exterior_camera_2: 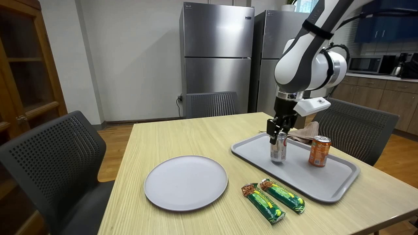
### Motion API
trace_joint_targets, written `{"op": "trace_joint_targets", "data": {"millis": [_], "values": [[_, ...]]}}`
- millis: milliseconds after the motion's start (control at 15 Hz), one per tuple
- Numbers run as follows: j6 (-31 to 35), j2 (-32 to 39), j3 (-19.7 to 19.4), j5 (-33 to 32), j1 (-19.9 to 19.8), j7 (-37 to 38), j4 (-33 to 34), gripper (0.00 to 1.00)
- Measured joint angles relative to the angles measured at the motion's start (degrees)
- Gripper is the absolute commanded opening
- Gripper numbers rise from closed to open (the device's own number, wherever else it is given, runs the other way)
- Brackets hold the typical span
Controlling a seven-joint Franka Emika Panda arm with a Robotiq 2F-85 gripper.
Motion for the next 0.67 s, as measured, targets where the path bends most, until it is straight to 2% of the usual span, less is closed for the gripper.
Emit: {"op": "trace_joint_targets", "data": {"millis": [67,200,667], "values": [[0.0,0.2,-0.01,-0.04,0.01,0.0,0.07,0.89],[0.06,0.4,-0.01,-0.06,0.02,0.0,0.21,0.99],[0.15,-0.48,-0.01,-0.06,0.02,0.0,1.59,1.0]]}}
